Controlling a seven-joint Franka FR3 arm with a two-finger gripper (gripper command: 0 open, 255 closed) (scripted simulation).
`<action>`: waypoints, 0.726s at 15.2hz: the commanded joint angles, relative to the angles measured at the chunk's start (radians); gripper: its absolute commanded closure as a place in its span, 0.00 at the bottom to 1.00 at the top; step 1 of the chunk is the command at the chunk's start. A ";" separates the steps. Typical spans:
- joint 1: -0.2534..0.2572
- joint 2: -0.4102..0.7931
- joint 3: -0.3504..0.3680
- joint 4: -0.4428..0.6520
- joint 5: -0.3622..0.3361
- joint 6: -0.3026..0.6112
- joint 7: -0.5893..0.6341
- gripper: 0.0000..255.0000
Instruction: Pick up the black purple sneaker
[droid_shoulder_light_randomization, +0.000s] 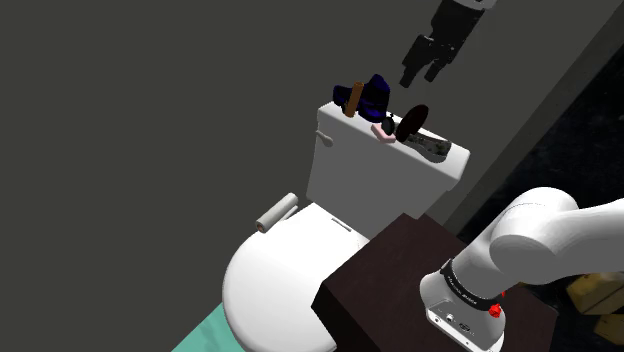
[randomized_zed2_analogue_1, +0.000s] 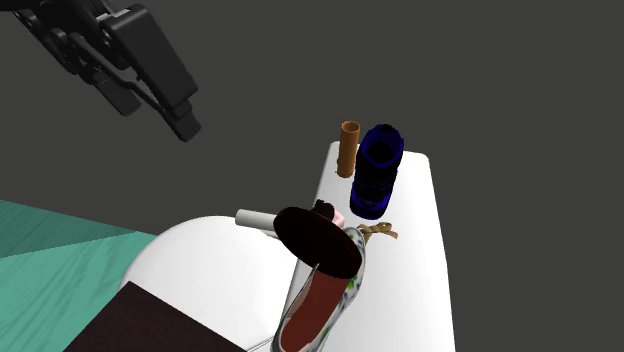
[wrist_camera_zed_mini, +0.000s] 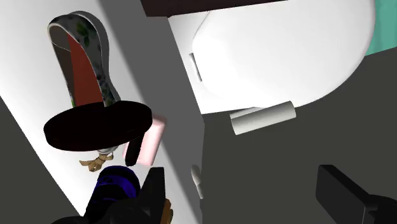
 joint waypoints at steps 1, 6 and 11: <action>0.000 0.000 0.000 0.000 0.000 0.000 0.000 0.00; -0.014 0.157 -0.080 0.080 -0.022 0.069 -0.092 0.00; -0.023 0.329 -0.153 0.193 -0.019 0.118 -0.187 0.00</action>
